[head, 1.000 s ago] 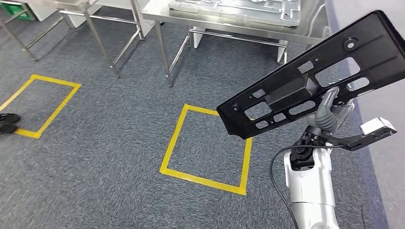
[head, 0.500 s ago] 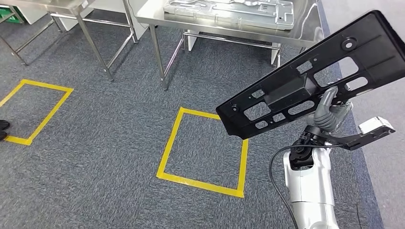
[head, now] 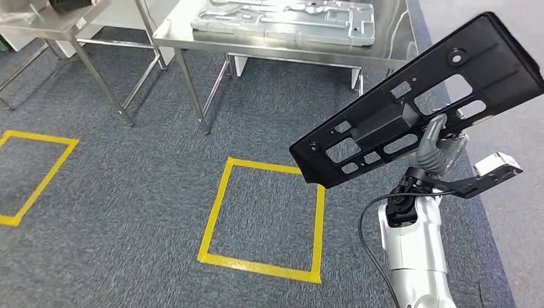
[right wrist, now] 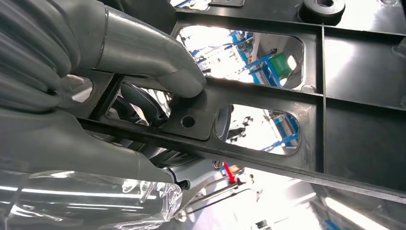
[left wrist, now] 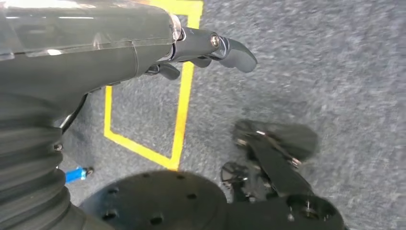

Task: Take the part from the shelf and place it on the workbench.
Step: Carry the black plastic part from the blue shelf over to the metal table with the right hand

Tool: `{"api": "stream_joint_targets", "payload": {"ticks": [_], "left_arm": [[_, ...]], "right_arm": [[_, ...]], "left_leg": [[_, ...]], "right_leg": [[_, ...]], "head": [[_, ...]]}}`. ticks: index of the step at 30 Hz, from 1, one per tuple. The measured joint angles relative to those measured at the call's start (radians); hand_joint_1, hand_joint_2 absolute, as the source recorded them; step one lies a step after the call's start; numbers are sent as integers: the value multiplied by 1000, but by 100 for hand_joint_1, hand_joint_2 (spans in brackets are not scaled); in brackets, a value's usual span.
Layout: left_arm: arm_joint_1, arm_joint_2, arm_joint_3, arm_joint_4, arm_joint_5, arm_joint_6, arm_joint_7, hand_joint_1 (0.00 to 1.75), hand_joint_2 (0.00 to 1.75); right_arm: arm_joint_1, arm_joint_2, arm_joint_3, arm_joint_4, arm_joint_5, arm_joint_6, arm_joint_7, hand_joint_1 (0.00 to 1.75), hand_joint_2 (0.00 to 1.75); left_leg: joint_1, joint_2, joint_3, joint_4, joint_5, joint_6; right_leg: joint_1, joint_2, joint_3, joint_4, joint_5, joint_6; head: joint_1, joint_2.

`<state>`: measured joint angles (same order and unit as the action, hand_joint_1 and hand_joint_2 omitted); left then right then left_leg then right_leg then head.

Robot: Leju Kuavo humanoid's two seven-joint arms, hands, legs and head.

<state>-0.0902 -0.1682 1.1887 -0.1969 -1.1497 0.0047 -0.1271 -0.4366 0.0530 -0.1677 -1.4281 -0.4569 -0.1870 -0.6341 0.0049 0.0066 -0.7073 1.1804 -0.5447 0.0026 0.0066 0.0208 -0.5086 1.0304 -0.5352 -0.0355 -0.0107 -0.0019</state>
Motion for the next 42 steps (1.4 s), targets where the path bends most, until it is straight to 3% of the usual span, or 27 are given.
{"api": "stream_joint_targets", "payload": {"ticks": [2, 3, 4, 6, 8, 9, 11, 13, 14, 16, 18, 19, 21, 22, 26, 29, 32, 36, 38, 40, 41, 42], "left_arm": [[2, 3, 1, 0, 6, 9, 4, 0, 175], [3, 5, 1, 0, 9, 14, 6, 0, 175], [3, 6, 1, 0, 10, 17, 7, 0, 175], [-1, 5, 1, 0, 10, 22, 7, 0, 175], [-6, 5, 1, 0, 10, 24, 4, 0, 175], [-8, 5, 1, 0, 11, 24, 2, 0, 175], [-9, 3, 1, 0, 13, 22, 2, 0, 175], [-6, -1, 1, 0, 11, 17, 7, 0, 175], [-5, -3, 1, 0, 9, 15, 12, 0, 175], [-3, -8, 1, 0, 5, 13, 20, 0, 175], [-3, -10, 1, 0, 4, 11, 27, 0, 175], [-3, -11, 1, 0, 4, 11, 31, 0, 175], [-3, -11, 1, 0, 3, 13, 39, 0, 175], [-2, -10, 1, 0, 2, 13, 42, 0, 175], [-6, -10, 2, 0, 5, 12, 47, 0, 175], [-5, -11, 2, 0, 3, 1, 41, 0, 175], [-3, -14, 2, 0, -10, -10, 13, 0, 175], [-4, -17, -1, 0, -17, -15, -41, 0, 175], [-4, -19, -5, 0, -23, -17, -55, 0, 175], [-4, -19, -8, 0, -26, -16, -58, 0, 175], [-3, -18, -9, 0, -27, -16, -56, 0, 175], [-3, -17, -10, 0, -30, -15, -52, 0, 175]], "right_arm": [[-11, -1, 10, 12, 22, -6, -4, 175, 175], [-17, -1, 15, 17, 32, -10, -4, 175, 175], [-22, -2, 20, 22, 43, -15, -3, 175, 175], [-33, -4, 34, 24, 62, -23, 3, 175, 175], [-46, -6, 47, 26, 78, -27, 12, 175, 175], [-51, -7, 55, 29, 85, -29, 17, 175, 175], [-56, -8, 69, 40, 96, -31, 23, 175, 175], [-56, -9, 87, 55, 103, -33, 23, 175, 175], [-56, -10, 97, 63, 105, -33, 22, 175, 175], [-60, -13, 116, 75, 106, -33, 16, 175, 175], [-68, -18, 136, 89, 107, -33, 10, 175, 175], [-71, -20, 146, 96, 108, -34, 7, 175, 175], [-78, -23, 168, 102, 111, -36, 4, 175, 175], [-88, -24, 180, 103, 113, -37, 3, 175, 175], [-138, -30, 228, 100, 118, -49, 9, 175, 175], [-146, -31, 245, 83, 120, -62, 16, 175, 175], [-142, -31, 248, 55, 114, -69, 28, 175, 175], [-118, -34, 245, -4, 94, -73, 46, 175, 175], [-101, -39, 241, -24, 78, -73, 39, 175, 175], [-78, -44, 237, -31, 67, -76, 25, 175, 175], [-62, -47, 234, -33, 64, -80, 18, 175, 175], [-45, -50, 230, -38, 61, -85, 12, 175, 175]], "left_leg": [[-16, -9, 4, -93, 121, 23], [-23, -13, 10, -121, 160, 31], [-28, -14, 20, -133, 166, 35], [-29, -13, 54, -161, 158, 40], [-21, -13, 91, -190, 151, 45], [-17, -13, 107, -200, 145, 46], [-12, -13, 133, -207, 129, 45], [-8, -13, 156, -207, 110, 40], [-5, -13, 168, -206, 101, 37], [-1, -13, 190, -202, 79, 27], [-1, -14, 200, -195, 60, 14], [-2, -14, 201, -191, 55, 7], [-3, -13, 203, -190, 53, -5], [-3, -12, 206, -192, 55, -3], [-3, -11, 220, -211, 46, 34], [-1, -10, 224, -215, 39, 34], [-2, -10, 223, -211, 36, 32], [5, -2, 235, -238, 55, 27], [13, 12, 249, -262, 72, 21], [12, 25, 250, -262, 73, 22], [12, 30, 250, -259, 70, 20], [13, 36, 251, -253, 65, 18]], "right_leg": [[4, 5, 29, -3, -26, 5], [2, 8, 39, -7, -35, 9], [-1, 10, 48, -9, -36, 16], [-6, 9, 51, 9, -18, 29], [-8, 0, 9, 92, 5, 42], [-11, -5, -30, 148, -2, 48], [-17, -9, -114, 242, -57, 60], [-25, -11, -164, 257, -95, 69], [-28, -13, -169, 223, -73, 73], [-32, -19, -152, 96, 39, 77], [-31, -25, -138, -1, 120, 68], [-29, -25, -139, -16, 132, 59], [-28, -21, -135, -19, 136, 44], [-29, -18, -131, -23, 139, 42], [-26, -10, -123, -30, 138, 36], [-24, -11, -121, -30, 135, 32], [-27, -11, -121, -29, 135, 35], [-24, -7, -120, -31, 139, 49], [-23, -8, -148, 29, 105, 56], [-27, -10, -209, 149, 52, 64], [-29, -11, -236, 200, 38, 69], [-33, -14, -249, 220, 43, 73]], "head": [[1, 0], [1, 0], [2, 0], [1, 0], [2, 0], [2, 0], [2, 0], [2, 0], [2, 0], [2, 0], [2, 0], [2, 0], [2, 0], [2, 0], [2, 0], [2, 0], [2, 0], [2, 0], [2, 0], [2, 0], [2, 0], [2, 0]]}}
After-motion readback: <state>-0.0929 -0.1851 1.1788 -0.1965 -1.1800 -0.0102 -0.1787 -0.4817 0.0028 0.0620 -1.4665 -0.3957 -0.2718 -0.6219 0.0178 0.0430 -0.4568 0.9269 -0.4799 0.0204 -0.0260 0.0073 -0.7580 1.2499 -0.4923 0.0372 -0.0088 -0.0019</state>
